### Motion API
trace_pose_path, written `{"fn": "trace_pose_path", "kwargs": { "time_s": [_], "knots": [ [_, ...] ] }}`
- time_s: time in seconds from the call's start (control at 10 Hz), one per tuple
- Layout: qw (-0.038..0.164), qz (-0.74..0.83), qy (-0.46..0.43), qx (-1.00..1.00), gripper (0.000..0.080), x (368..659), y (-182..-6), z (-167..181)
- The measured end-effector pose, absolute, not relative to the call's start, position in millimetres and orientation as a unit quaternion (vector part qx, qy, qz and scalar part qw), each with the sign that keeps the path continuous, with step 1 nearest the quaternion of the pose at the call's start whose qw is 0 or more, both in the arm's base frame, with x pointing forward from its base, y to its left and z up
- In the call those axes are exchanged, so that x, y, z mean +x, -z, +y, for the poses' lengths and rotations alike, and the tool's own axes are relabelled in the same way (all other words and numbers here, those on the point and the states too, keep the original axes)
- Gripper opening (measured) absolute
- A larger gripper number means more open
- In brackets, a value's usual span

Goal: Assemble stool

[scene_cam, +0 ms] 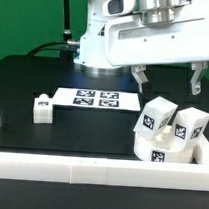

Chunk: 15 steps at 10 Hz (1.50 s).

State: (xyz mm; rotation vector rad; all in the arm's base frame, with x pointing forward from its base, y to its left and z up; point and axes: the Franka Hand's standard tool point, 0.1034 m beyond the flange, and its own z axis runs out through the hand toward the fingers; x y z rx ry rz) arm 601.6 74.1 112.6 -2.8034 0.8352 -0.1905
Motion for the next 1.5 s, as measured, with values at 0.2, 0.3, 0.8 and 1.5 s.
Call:
{"fn": "trace_pose_path", "kwargs": {
  "time_s": [0.2, 0.3, 0.8, 1.5],
  "knots": [
    [0.069, 0.085, 0.091, -0.99, 0.0649, 600.2, -106.9, 65.8],
    [0.058, 0.009, 0.093, -0.994, 0.0649, 599.6, -105.1, 66.0],
    [0.018, -0.222, 0.086, -0.971, 0.0649, 603.9, -105.7, 50.2],
    [0.011, -0.24, -0.077, -0.968, 0.0649, 591.2, -99.4, 55.4]
  ]
}}
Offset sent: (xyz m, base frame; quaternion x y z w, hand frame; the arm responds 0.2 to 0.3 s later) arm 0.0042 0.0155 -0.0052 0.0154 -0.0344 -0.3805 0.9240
